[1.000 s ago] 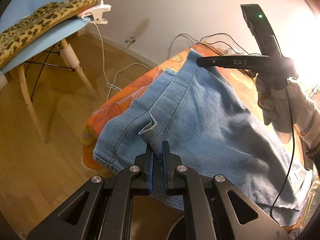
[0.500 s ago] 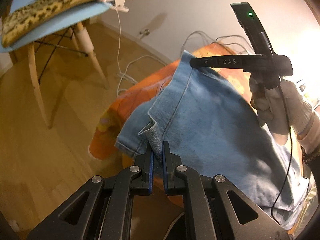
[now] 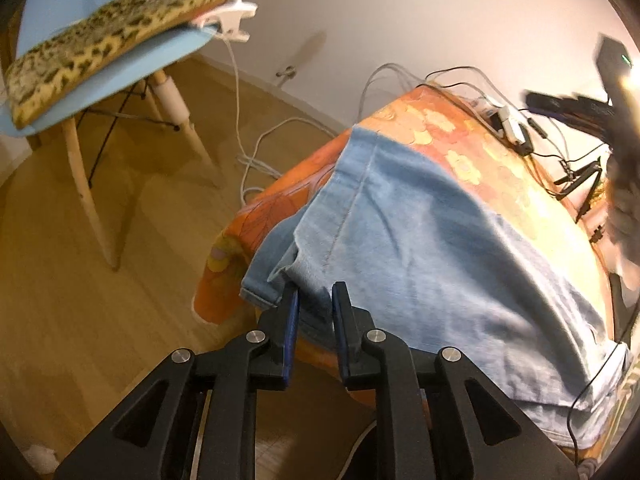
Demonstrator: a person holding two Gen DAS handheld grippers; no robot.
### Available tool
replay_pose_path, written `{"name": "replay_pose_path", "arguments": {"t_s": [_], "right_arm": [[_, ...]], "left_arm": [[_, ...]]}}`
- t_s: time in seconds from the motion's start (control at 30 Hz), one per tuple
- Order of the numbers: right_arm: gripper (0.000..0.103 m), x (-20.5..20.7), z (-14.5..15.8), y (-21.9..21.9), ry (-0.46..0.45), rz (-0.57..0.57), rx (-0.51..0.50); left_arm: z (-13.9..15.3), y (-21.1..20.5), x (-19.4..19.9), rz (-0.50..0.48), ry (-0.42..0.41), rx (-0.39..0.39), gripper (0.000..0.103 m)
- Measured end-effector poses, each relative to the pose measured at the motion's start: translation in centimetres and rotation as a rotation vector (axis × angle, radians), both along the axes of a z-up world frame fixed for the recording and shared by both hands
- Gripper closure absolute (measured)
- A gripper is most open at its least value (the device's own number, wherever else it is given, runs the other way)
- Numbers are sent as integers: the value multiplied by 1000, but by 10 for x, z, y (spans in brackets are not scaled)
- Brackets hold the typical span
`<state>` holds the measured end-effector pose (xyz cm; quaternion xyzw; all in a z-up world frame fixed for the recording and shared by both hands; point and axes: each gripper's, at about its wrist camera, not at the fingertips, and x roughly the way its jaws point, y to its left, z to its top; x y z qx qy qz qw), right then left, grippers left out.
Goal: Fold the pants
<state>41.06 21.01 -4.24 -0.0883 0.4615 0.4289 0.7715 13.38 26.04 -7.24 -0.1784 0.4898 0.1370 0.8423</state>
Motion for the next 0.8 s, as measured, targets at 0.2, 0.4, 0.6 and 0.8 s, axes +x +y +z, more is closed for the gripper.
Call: {"name": "replay_pose_path", "arguments": {"t_s": [0.2, 0.4, 0.6, 0.8], "right_arm": [[82, -30, 53, -115, -53, -128, -6], [72, -88, 100, -260, -97, -350, -32], [61, -166, 125, -392, -129, -605, -66], [55, -242, 117, -506, -85, -868, -107]], "left_arm": [[29, -2, -1, -21, -46, 21, 88], [53, -40, 13, -159, -86, 4, 88], [60, -107, 39, -376, -92, -47, 70], [66, -185, 69, -586, -65, -67, 70]]}}
